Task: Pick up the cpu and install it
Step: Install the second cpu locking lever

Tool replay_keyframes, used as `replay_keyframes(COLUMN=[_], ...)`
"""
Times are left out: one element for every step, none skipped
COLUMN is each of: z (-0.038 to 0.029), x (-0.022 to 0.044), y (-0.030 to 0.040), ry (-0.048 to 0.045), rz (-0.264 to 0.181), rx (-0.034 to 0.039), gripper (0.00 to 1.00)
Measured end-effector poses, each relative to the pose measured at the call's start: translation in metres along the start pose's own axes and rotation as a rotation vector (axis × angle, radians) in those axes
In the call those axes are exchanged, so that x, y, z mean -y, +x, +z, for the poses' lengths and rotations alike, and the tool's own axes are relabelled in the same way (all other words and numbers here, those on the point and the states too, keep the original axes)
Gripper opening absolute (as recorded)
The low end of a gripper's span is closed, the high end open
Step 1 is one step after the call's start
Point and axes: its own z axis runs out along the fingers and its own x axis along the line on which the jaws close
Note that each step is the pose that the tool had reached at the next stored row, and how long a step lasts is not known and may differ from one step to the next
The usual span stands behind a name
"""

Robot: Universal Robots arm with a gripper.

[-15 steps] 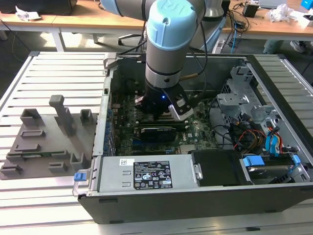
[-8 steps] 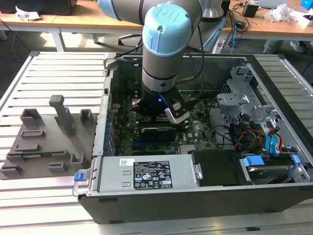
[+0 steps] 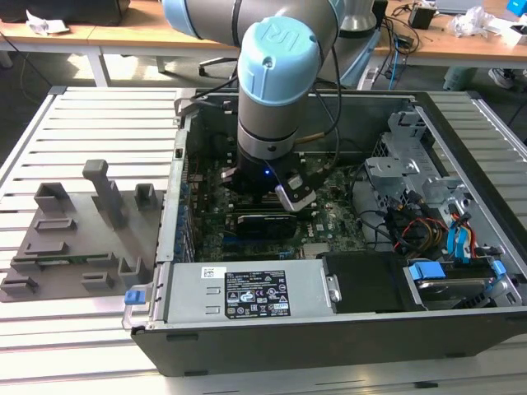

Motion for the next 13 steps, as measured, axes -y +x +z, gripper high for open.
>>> replay_keyframes(z=[0.0007,0.0015,0.0016,0.0017,0.0019,0.0019,0.0018,0.0017,0.0011,0.0004,-0.0017,-0.0042,-0.0067], x=[0.0001,0.0001,0.0001,0.0001,0.0000,-0.0001,-0.0002,-0.0004,-0.0007,-0.0012,-0.0024,-0.0032,-0.0042], y=[0.0001,0.0002,0.0004,0.0010,0.0019,0.0033,0.0046,0.0063,0.0065,0.0065,0.0065,0.0064,0.0060], ry=[-0.0043,-0.0079,-0.0082,-0.0081,-0.0086,-0.0085,-0.0078,-0.0057,-0.0018,0.0011,0.0071,0.0098,0.0109], rz=[0.000,-0.001,-0.002,-0.004,-0.005,-0.006,-0.007,-0.008,-0.009,-0.009,-0.009,-0.009,-0.009], rx=[0.0000,0.0000,-0.0001,0.0000,0.0001,0.0007,0.0022,0.0067,0.0086,0.0084,0.0081,0.0077,0.0076], gripper=[0.11,0.11,0.11,0.11,0.11,0.11,0.11,0.11,0.11,0.11,0.11,0.11,0.11])
